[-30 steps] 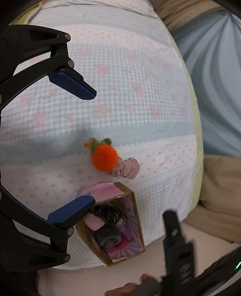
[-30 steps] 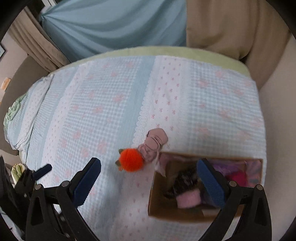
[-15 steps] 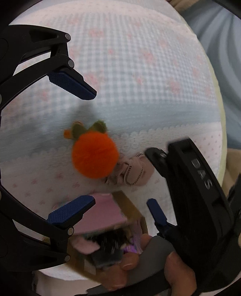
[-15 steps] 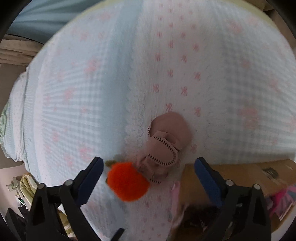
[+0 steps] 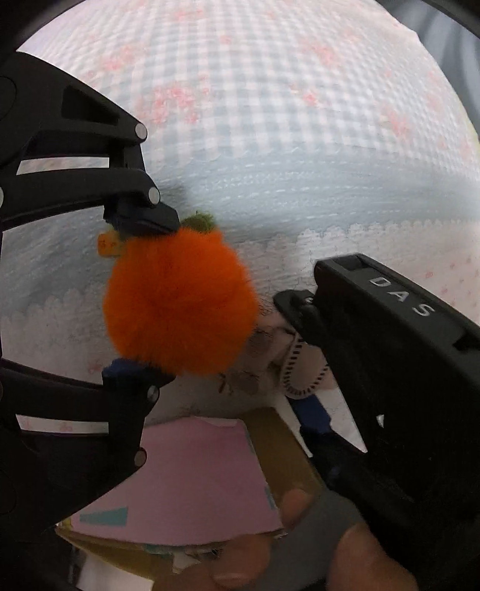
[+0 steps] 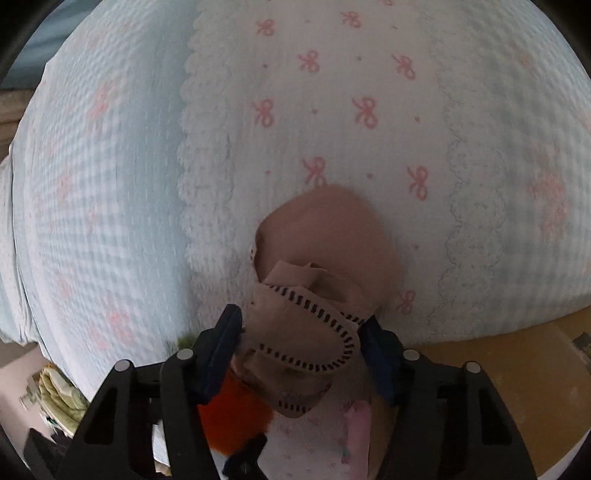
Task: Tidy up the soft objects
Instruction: 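Grasp the orange pompom with the left tool while the right tool grasps the pink slipper, then carry pompom and pink slipper into the box and open both tools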
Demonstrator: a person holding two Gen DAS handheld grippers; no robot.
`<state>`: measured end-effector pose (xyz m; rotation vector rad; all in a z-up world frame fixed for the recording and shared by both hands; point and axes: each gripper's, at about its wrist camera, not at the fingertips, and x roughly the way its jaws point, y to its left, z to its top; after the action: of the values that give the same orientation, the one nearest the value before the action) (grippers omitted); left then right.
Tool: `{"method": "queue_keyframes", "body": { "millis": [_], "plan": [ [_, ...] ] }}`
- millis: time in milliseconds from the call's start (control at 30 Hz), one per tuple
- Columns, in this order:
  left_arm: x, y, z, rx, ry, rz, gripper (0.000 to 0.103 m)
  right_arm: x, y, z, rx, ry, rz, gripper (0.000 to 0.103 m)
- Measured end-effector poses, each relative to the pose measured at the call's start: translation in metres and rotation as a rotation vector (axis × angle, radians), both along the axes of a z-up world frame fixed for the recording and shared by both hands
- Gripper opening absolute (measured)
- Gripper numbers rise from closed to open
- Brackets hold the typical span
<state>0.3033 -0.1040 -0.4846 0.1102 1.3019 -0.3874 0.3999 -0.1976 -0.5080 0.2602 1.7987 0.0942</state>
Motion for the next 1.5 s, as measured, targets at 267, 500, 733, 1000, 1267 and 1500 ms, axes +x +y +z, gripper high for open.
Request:
{"method": "queue_keyframes", "body": {
  "millis": [267, 500, 733, 1000, 1267, 1500],
  "plan": [
    [0.001, 0.002, 0.005, 0.004, -0.025, 0.007, 0.041, -0.005, -0.011, 0.01, 0.027, -0.07, -0.031, 0.039],
    [-0.004, 0.013, 0.025, -0.006, -0.061, 0.044, 0.041, -0.004, -0.022, 0.042, 0.067, -0.157, -0.058, 0.037],
    [-0.023, 0.029, 0.062, -0.002, -0.128, 0.086, 0.041, -0.014, -0.027, 0.087, 0.083, -0.237, -0.065, 0.037],
    [-0.061, 0.033, 0.125, -0.007, -0.208, 0.097, 0.041, -0.059, -0.038, 0.164, 0.098, -0.344, -0.047, 0.037],
    [-0.108, 0.044, 0.214, -0.015, -0.305, 0.113, 0.041, -0.127, -0.025, 0.247, 0.129, -0.463, -0.075, 0.037],
    [-0.152, 0.03, 0.283, -0.012, -0.397, 0.146, 0.041, -0.187, -0.041, 0.321, 0.11, -0.603, -0.044, 0.037]
  ]
}}
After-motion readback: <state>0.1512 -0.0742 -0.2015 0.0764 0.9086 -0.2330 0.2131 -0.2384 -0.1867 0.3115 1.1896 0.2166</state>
